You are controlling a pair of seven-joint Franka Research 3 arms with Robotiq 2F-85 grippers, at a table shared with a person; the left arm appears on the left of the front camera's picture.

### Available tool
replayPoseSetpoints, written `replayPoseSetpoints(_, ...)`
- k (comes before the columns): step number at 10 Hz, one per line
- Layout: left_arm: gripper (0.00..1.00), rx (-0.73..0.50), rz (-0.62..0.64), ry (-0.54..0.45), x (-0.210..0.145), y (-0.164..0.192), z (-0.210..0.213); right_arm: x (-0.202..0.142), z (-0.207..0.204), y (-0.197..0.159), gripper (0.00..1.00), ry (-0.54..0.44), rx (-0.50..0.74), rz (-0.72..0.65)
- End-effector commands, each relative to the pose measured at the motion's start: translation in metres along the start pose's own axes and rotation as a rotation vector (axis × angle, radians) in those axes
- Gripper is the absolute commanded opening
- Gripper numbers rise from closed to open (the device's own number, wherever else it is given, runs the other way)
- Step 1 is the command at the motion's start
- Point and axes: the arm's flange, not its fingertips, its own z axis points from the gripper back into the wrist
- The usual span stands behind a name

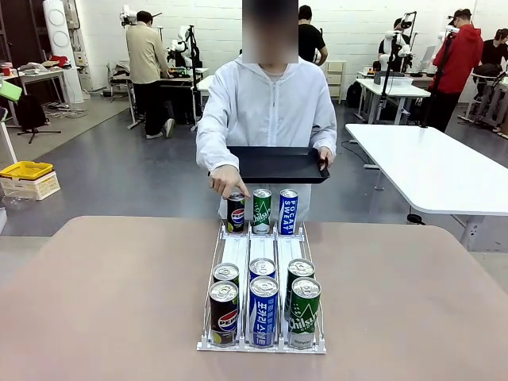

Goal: Retrieve and hand over the desired beverage to the person.
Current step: Pick up a can of the same type that the person held from the Automatic Can Dispenser.

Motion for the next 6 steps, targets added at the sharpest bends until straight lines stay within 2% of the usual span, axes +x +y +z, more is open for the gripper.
replayPoseSetpoints(1, 1.00, -0.010, -0.016, -0.003, 0.0000, 0.0013, 0.0002, 0.0006, -0.0014, 0.0001, 1.00, -0.002, 0.024, 0.009)
replayPoseSetpoints(6, 1.00, -0.010, -0.016, -0.003, 0.0000, 0.0013, 0.0002, 0.0006, -0.0014, 0.0001, 1.00, -0.002, 0.024, 0.009)
